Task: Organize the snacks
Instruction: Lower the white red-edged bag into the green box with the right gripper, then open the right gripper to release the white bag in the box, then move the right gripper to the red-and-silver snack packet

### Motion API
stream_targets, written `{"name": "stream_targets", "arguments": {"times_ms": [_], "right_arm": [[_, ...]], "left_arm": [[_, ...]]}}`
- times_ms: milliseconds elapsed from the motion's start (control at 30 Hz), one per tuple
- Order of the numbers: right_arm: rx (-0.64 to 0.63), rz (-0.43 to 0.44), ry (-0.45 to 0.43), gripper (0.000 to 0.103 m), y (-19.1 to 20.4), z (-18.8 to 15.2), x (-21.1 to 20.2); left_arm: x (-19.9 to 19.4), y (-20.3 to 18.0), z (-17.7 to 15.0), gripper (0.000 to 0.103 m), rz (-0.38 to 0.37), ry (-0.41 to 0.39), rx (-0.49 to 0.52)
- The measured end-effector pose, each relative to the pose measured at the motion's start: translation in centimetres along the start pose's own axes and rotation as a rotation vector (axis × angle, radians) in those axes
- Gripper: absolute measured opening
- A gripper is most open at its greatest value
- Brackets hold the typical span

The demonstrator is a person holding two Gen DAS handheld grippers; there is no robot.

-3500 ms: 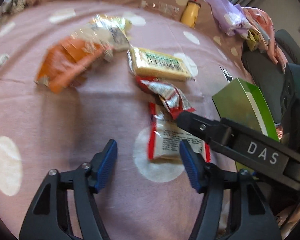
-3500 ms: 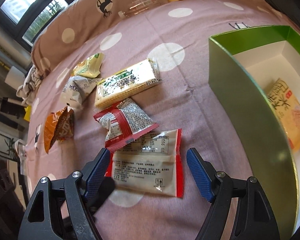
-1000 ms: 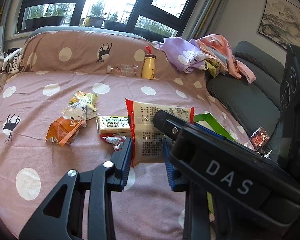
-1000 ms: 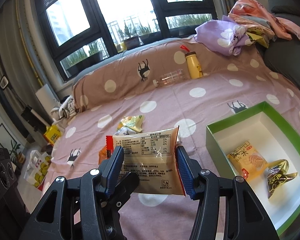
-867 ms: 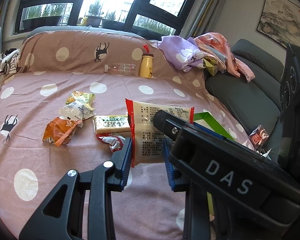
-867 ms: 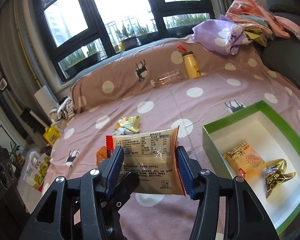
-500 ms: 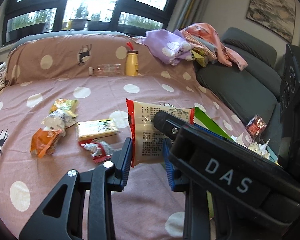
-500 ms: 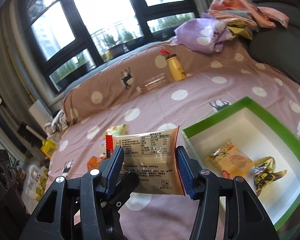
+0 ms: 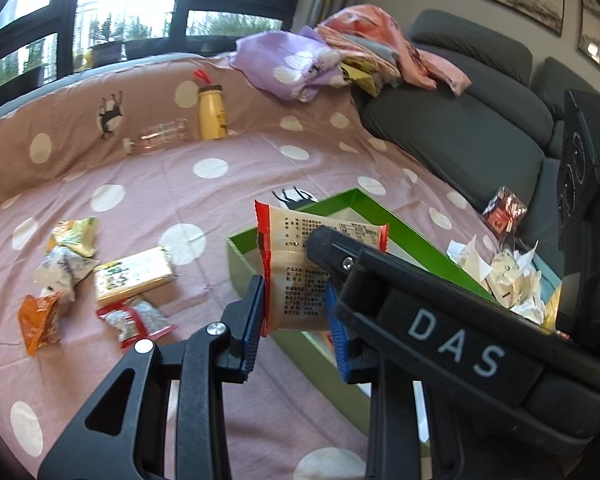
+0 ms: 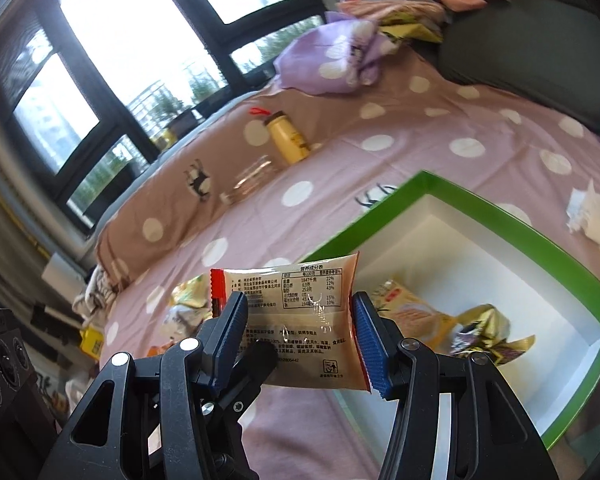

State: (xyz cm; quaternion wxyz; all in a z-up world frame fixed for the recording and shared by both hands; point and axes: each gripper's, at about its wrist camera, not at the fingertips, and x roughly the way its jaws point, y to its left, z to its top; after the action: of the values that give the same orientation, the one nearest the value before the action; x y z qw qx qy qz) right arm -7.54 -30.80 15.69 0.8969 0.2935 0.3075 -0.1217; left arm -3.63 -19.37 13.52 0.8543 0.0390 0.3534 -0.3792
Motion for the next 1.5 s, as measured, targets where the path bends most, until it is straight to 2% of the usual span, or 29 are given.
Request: {"name": "stream_targets", "arguments": {"times_ms": [500, 800, 900, 1033, 1100, 1167, 1267, 1400, 1500], "right_arm": [[0.152, -0.08, 0.101, 0.057, -5.4, 0.6, 2.2], [0.174, -0.179, 0.155, 0.057, -6.6, 0.3, 3.5], [0.184, -0.186, 0.165, 0.057, -6.8, 0.3, 3.7], [0.178, -0.201, 0.136, 0.058, -6.5, 0.4, 3.4], [0.166, -0.204, 0.115, 0.063, -6.0, 0.5, 3.1], [0.145, -0.202, 0.102, 0.068, -5.3, 0.5, 3.0], [0.12, -0.171, 0.088, 0.073, -4.2, 0.5, 2.8], [0.073, -0.147, 0.065, 0.081, -2.3, 0.3, 2.4], [0.033, -0.116, 0.054, 0.086, -0.9, 0.0, 2.3]], "left_arm": [[5.1, -2.4, 0.1, 0.029, -0.043, 0.131, 0.051], [7.7, -1.9, -0.7, 0.03, -0.09, 0.206, -0.001], [7.4, -1.7, -0.8, 0.03, -0.072, 0.194, 0.008], [6.2, -0.8, -0.5, 0.032, -0.072, 0.166, -0.017], [5.0, -0.1, -0.4, 0.04, -0.066, 0.14, -0.025], [3.7, 0.8, -0.4, 0.052, -0.058, 0.107, -0.042], [1.5, 2.7, -0.2, 0.065, -0.011, 0.066, -0.085], [-1.8, 5.9, -0.7, 0.075, 0.05, 0.017, -0.162], [-4.3, 8.4, -1.7, 0.085, 0.126, -0.02, -0.22]]}}
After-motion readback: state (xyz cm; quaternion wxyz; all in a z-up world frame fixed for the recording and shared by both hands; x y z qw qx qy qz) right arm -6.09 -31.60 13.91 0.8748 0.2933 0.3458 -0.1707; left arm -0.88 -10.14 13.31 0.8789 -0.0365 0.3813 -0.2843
